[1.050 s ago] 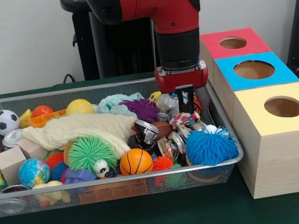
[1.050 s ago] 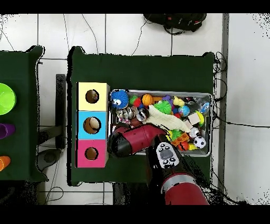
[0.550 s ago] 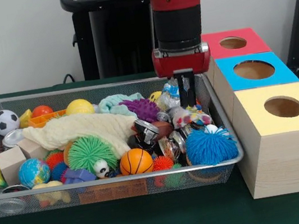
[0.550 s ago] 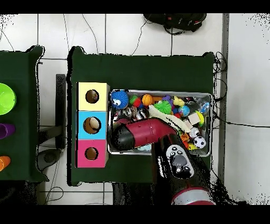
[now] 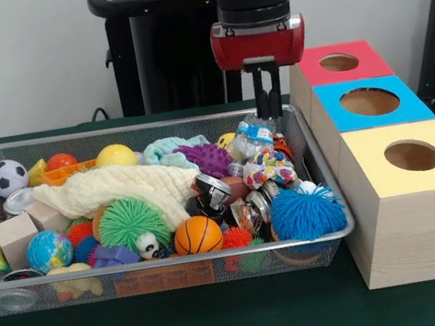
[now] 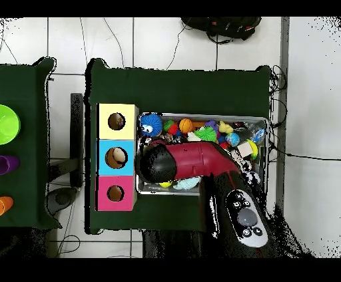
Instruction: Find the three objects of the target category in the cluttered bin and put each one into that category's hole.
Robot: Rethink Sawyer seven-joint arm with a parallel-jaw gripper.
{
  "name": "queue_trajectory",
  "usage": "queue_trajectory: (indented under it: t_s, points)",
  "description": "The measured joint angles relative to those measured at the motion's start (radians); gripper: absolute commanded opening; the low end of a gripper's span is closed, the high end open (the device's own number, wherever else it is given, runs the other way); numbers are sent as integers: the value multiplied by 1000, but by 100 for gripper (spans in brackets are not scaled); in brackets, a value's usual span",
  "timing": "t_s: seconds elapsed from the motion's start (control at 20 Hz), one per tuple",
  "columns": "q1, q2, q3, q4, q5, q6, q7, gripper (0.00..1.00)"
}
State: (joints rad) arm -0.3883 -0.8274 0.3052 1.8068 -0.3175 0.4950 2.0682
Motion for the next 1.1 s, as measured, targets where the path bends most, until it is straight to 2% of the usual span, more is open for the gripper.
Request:
queue_trajectory:
  t_s: [0.25, 0.55, 0.6, 0.9, 1.1]
  points:
    - [-1, -13, 18, -22, 13, 20, 0, 0]
    - [-1, 33, 20, -53, 1, -36, 0, 0]
    - [-1, 74, 20, -58, -15, -112, 0, 100]
    - [-7, 117, 31, -58, -30, -187, 0, 100]
    - [-19, 138, 45, -58, -40, -200, 0, 100]
